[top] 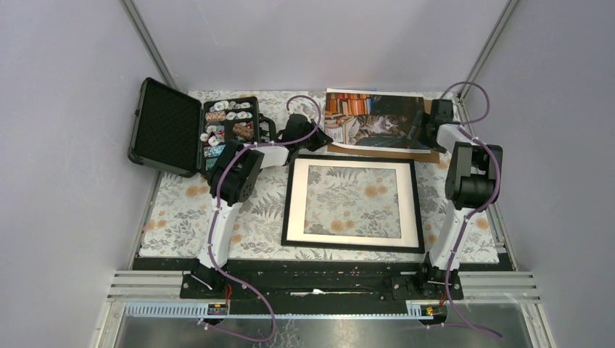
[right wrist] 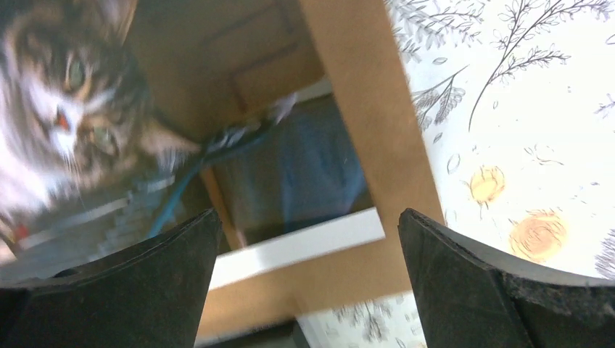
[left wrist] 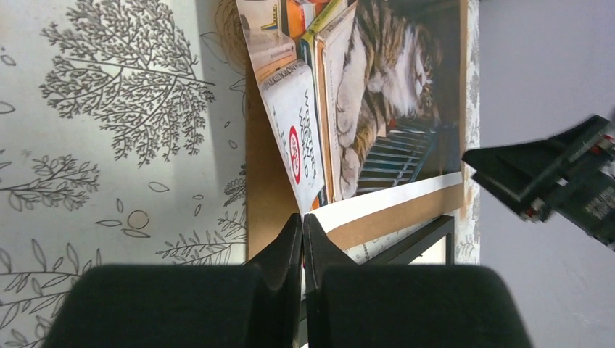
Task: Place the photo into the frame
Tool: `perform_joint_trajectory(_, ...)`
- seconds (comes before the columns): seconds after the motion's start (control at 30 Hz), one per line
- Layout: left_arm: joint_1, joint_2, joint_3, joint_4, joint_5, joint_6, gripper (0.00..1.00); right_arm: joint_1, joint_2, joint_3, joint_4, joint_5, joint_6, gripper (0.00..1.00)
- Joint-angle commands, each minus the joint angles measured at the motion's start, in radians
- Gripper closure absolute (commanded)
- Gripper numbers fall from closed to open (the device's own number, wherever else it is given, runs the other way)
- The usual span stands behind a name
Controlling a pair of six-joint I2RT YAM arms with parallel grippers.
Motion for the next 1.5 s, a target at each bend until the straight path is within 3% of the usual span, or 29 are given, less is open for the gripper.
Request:
perform_joint_trajectory(0.0, 0.013, -0.084, 0.044, -0.031, 0.015, 0.082, 1.00, 0.186, -0.198, -0.133, 0.178, 0.099, -0.422, 0.00)
perform_joint_trajectory(0.1, 0.021, -0.090, 0.043, -0.033, 0.033, 0.082, 1.00, 0.336, -0.218, -0.225, 0.329, 0.162, -0.675, 0.00)
perform_joint_trajectory(0.2, 0.034, -0.090, 0.041, -0.027, 0.058, 0.069, 1.00, 0.459, -0.199, -0.274, 0.398, 0.106, -0.845, 0.00)
perform_joint_trajectory(0.33, 0.045, -0.101, 0.037, -0.020, 0.098, 0.046, 1.00, 0.528, -0.164, -0.236, 0.386, 0.038, -0.870, 0.00)
perform_joint_trajectory(0.47, 0.060, -0.121, 0.031, -0.002, 0.164, -0.021, 1.00, 0.562, -0.188, -0.294, 0.478, -0.047, -0.888, 0.00)
perform_joint_trajectory(0.6, 0.082, -0.134, -0.029, 0.137, 0.248, -0.161, 1.00, 0.583, -0.218, -0.350, 0.517, -0.173, -0.935, 0.04)
perform_joint_trajectory(0.73, 0.092, -0.127, -0.049, 0.166, 0.282, -0.223, 1.00, 0.630, -0.191, -0.359, 0.576, -0.043, -0.996, 0.10)
perform_joint_trajectory(0.83, 0.097, -0.135, -0.055, 0.159, 0.285, -0.228, 1.00, 0.667, -0.150, -0.359, 0.688, 0.158, -1.073, 0.24)
perform_joint_trajectory(1.0, 0.099, -0.144, -0.055, 0.143, 0.295, -0.227, 1.00, 0.694, -0.083, -0.379, 0.835, 0.299, -1.189, 0.26)
perform_joint_trajectory(1.37, 0.108, -0.181, -0.073, 0.145, 0.304, -0.217, 1.00, 0.697, -0.040, -0.310, 0.756, 0.318, -1.169, 0.80)
perform_joint_trajectory(1.47, 0.110, -0.188, -0.076, 0.152, 0.313, -0.216, 1.00, 0.697, -0.019, -0.303, 0.799, 0.352, -1.172, 0.96)
